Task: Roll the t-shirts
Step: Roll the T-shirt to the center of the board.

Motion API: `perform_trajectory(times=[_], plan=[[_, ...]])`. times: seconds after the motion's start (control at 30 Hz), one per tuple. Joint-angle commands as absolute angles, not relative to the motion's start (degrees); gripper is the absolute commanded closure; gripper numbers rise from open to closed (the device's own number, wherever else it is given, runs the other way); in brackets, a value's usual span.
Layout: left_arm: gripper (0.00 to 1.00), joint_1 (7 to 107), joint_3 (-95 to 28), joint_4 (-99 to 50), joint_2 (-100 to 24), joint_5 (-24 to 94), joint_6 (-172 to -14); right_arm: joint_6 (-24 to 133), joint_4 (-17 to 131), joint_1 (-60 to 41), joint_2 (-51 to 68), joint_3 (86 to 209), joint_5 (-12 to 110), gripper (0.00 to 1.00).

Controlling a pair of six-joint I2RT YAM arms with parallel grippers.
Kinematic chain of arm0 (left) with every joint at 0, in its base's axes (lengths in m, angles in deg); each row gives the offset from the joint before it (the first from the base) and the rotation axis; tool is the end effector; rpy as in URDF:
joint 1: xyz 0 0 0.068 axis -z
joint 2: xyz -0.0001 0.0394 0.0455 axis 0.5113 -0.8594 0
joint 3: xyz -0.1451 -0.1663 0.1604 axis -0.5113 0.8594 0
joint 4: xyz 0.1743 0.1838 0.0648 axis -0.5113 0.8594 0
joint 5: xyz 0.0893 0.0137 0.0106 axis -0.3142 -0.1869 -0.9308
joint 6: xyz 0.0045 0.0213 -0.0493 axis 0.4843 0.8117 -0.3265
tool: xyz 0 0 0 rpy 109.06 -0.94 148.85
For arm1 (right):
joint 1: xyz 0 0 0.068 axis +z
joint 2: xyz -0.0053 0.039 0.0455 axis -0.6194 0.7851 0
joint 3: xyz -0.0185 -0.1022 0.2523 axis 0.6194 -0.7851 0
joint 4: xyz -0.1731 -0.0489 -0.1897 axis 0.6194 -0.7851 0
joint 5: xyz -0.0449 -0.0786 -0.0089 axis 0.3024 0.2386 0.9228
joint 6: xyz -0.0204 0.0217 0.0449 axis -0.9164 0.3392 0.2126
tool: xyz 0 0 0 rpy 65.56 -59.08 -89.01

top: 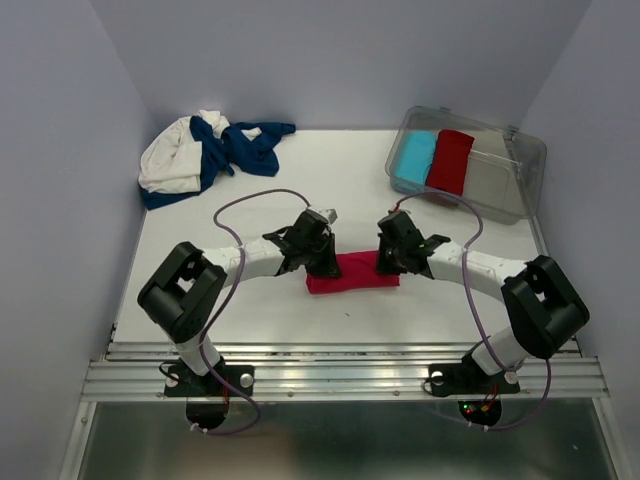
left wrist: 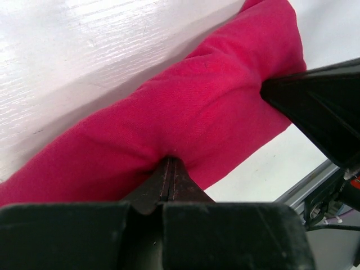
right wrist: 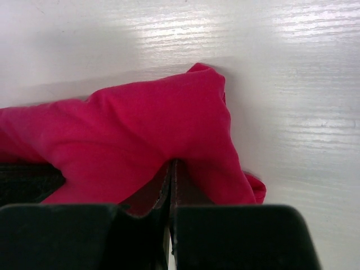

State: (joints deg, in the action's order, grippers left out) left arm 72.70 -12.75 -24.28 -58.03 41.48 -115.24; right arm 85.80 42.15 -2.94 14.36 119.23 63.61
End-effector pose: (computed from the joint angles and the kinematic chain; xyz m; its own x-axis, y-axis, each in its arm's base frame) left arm 0.2489 -0.2357 0.1755 -0.8574 0.0385 -0.5132 0.3671 0.7447 -0.5574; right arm 0.2432 0.1670 0.1751 -0.8489 0.1472 -0.5076 0.0074 0.9637 0.2670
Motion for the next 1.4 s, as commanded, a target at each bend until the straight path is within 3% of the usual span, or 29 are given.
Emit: perform_trajectory(times=[0.0,0.13,0.33,0.8,1.13,1.37], plan=[[1.0,72.94,-18.49,-18.02,-54.72,39.05,-112.44,85.33,39.06,-2.94,9.59,120.37,65.73,0.99],[1.0,72.94,-22.98,-14.5,-51.72,38.52,-112.09,84.62,37.64,-1.89,7.83,125.37,64.5,0.99],[1.0,72.06,-20.45,-11.86,-48.99,34.74,-113.14,84.88,38.69,1.27,10.19,127.67,63.36,0.99],[1.0,69.42,-8.04,-20.12,-54.16,35.0,-117.19,87.79,45.11,2.33,19.6,118.27,62.74,0.99],[1.0,69.42,-17.87,-10.72,-48.29,31.05,-112.36,85.95,36.94,2.33,7.4,123.8,72.04,0.98],[1.0,70.65,-18.5,-10.8,-47.58,31.23,-113.4,84.97,34.39,0.67,7.56,123.89,75.66,0.98]])
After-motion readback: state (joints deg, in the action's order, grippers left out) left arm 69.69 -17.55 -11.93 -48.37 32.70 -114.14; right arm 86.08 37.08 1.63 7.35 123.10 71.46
